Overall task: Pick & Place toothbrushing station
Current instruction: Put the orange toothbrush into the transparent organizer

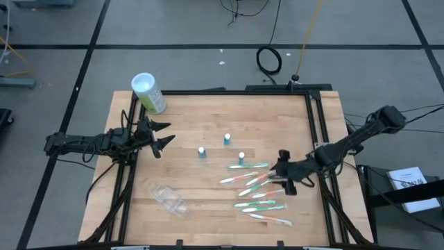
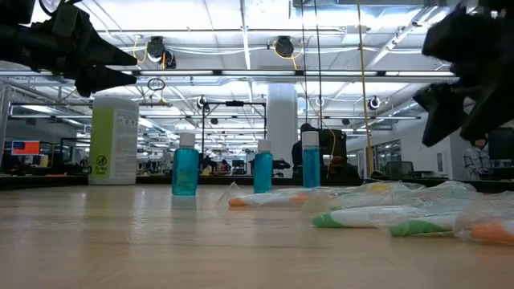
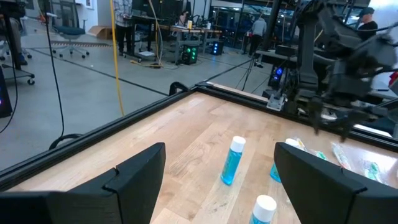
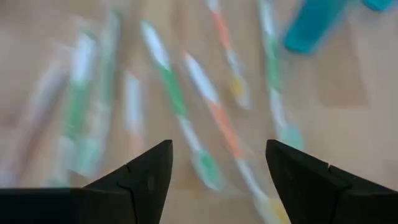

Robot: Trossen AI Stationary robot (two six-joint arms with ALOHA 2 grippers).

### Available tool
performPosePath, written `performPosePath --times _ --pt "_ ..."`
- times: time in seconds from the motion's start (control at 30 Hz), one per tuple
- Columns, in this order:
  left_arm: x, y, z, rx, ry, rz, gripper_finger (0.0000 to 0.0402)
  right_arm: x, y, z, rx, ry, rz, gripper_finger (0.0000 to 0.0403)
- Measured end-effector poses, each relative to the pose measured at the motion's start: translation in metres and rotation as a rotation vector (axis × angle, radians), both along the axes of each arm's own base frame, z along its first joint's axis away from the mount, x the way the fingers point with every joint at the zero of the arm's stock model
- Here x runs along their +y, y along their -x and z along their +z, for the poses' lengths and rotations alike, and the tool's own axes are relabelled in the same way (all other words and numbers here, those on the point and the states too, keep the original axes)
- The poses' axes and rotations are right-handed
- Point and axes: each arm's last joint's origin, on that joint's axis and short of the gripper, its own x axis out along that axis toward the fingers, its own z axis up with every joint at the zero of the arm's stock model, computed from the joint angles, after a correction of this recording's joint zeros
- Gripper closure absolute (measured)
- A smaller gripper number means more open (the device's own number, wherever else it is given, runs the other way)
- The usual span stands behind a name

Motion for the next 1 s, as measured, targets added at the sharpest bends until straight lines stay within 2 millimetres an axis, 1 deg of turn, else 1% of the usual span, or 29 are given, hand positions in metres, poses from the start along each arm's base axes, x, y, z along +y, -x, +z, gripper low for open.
performPosePath --times 0.2,0.4,0.6,0.83,1.0 --pt "0.0 0.0 0.0 0.0 0.0 0.0 0.0094 0.024 0.003 -0.011 0.095 -0.028 0.019 0.0154" --pt "0.0 0.0 0.0 0.0 0.0 0.0 0.0094 0.038 0.018 -0.024 0.218 -0.017 0.014 0.0154" --pt "0.0 0.0 0.0 0.0 0.0 0.0 0.0094 0.041 0.037 -0.03 0.37 -0.021 -0.038 0.0154" --pt "0.0 0.0 0.0 0.001 0.0 0.0 0.0094 0.045 0.049 -0.037 0.406 -0.054 -0.083 0.0154" --pt "0.0 0.0 0.0 0.0 0.0 0.0 0.0094 0.049 0.054 -0.039 0.464 -0.157 -0.119 0.0154"
